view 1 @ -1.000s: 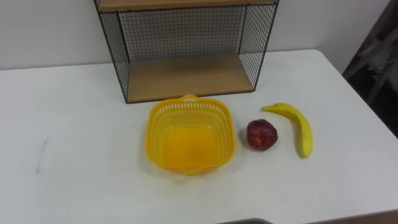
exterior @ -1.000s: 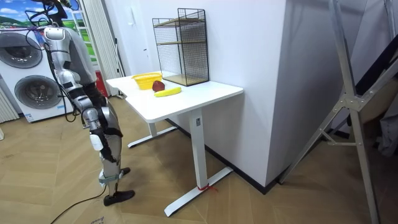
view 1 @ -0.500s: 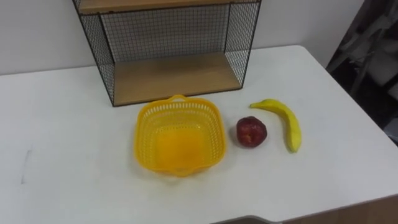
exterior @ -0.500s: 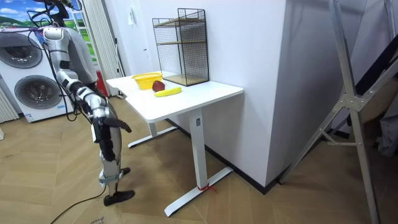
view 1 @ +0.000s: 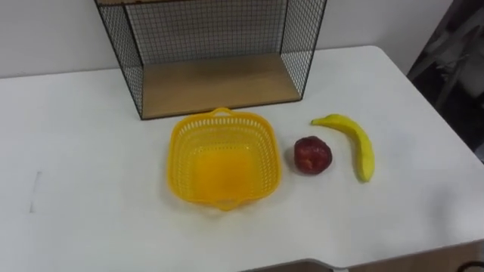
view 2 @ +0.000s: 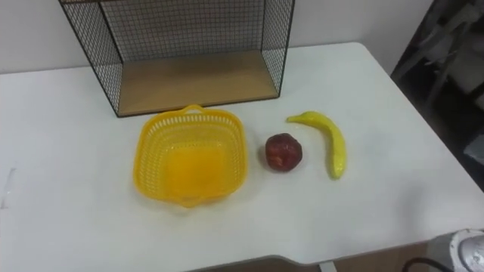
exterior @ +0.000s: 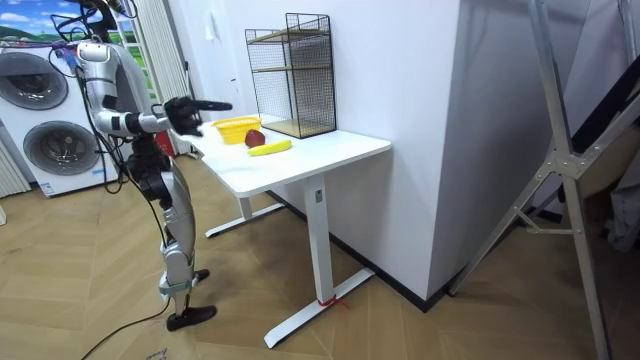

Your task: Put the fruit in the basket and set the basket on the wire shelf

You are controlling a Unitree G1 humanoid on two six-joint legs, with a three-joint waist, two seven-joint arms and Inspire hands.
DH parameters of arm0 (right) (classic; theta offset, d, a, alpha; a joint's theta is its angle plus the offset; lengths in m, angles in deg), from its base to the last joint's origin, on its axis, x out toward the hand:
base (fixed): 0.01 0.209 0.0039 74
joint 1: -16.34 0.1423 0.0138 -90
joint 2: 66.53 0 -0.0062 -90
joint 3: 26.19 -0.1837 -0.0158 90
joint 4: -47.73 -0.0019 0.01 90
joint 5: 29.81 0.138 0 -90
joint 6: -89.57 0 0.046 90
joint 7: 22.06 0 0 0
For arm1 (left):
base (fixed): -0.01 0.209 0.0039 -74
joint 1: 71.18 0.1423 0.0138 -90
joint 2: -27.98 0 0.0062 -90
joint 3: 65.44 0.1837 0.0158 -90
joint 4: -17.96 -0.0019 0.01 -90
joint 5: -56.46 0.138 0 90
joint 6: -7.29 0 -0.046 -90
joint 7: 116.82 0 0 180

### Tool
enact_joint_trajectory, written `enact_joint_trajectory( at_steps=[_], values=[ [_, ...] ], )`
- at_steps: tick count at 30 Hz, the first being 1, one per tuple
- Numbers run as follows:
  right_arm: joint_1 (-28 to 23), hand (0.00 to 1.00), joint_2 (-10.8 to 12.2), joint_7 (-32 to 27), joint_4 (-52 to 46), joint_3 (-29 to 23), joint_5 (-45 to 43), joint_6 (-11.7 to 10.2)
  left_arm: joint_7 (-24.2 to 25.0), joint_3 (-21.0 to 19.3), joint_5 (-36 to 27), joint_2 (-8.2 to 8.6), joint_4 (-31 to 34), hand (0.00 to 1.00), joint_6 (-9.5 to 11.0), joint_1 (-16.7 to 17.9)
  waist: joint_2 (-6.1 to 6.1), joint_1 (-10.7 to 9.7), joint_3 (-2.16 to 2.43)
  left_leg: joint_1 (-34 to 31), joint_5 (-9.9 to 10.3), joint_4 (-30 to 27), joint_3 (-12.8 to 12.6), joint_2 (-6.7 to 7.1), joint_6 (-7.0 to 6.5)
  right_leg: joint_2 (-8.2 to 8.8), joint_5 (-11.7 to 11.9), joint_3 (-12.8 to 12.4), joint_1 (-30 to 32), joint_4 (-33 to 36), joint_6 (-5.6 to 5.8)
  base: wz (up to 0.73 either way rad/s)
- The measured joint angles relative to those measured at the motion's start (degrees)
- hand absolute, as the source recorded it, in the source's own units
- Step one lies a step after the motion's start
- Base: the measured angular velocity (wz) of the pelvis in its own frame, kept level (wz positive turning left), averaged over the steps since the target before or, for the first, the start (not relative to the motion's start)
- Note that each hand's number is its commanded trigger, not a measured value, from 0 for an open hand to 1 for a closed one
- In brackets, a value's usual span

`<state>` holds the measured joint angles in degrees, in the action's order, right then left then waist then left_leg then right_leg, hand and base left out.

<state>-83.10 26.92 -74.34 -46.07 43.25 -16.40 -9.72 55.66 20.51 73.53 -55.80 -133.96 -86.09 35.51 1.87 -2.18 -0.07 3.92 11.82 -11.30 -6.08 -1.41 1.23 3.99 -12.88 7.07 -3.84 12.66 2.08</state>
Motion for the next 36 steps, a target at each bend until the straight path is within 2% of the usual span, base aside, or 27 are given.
enact_joint_trajectory(
  at_steps=[4,8,9,11,16,20,25,32,36],
  values=[
    [2.2,0.00,-0.2,8.0,-0.4,4.1,-0.5,0.0,2.2,0.0,0.1,0.08,0.0,0.00,0.5,-0.7,-0.58,1.1,-0.12,0.4,0.0,0.2,-0.2,0.00,0.00,0.00,0.0,-0.2,-0.2,0.0,0.00,-0.04],
    [2.9,0.00,-1.9,15.2,-0.4,8.3,-0.4,0.4,3.9,0.8,0.4,0.03,0.0,0.00,0.5,-1.3,-0.30,1.4,-0.29,0.6,0.0,0.3,0.0,0.00,0.00,-0.01,0.0,-0.2,-0.4,0.0,0.00,0.01],
    [2.9,0.00,-2.5,17.9,-0.2,9.9,-0.5,0.7,4.5,0.9,0.6,0.01,0.0,0.00,0.4,-1.4,-0.14,1.4,-0.52,0.8,0.0,0.4,0.0,-0.01,0.00,-0.02,0.0,-0.1,-0.9,-0.1,0.00,0.00],
    [2.9,0.00,-2.9,21.8,-0.1,12.0,-0.5,1.2,5.0,1.0,0.7,0.00,0.1,0.00,0.4,-1.5,0.07,1.9,-0.65,0.9,0.0,0.4,0.0,-0.02,0.00,-0.01,0.0,-0.1,-1.0,-0.2,0.00,0.00],
    [2.9,0.00,-3.3,30.9,1.4,16.0,-2.7,3.1,6.1,1.0,2.3,-0.07,1.7,0.00,0.1,-1.6,0.44,3.3,-0.47,0.8,0.0,0.3,0.0,-0.05,0.00,-0.01,0.0,0.0,-1.2,-0.2,-0.03,0.00],
    [2.9,0.00,-3.3,35.1,1.6,17.6,-3.6,3.3,7.0,1.0,2.8,-0.09,1.7,0.00,-0.1,-1.4,0.76,4.1,-0.44,0.8,0.0,0.1,0.1,-0.05,0.00,-0.01,0.1,0.0,-1.3,-0.1,-0.07,0.01],
    [3.9,0.00,-3.3,40.6,1.6,19.7,-5.7,4.5,7.2,2.1,2.8,-0.09,1.9,0.00,-0.4,-1.0,1.02,4.4,-0.35,0.8,0.0,0.0,0.3,-0.07,0.00,-0.01,0.1,0.4,-1.3,0.0,-0.11,0.02],
    [3.8,0.00,-3.3,44.0,3.6,21.8,-8.0,5.8,7.2,2.1,2.7,-0.30,1.9,0.00,-1.0,-1.0,1.24,4.3,-0.32,0.8,0.0,0.0,0.6,-0.07,0.01,-0.01,0.1,0.9,-2.0,-0.1,-0.11,0.03],
    [3.8,0.00,-3.3,46.1,5.4,22.5,-9.4,7.7,7.1,2.2,2.7,-0.30,1.6,0.00,-1.8,-1.1,1.14,4.3,-0.32,0.8,0.0,-0.1,0.7,-0.07,0.01,-0.01,0.1,1.0,-2.1,-0.2,-0.13,0.00]
  ],
)
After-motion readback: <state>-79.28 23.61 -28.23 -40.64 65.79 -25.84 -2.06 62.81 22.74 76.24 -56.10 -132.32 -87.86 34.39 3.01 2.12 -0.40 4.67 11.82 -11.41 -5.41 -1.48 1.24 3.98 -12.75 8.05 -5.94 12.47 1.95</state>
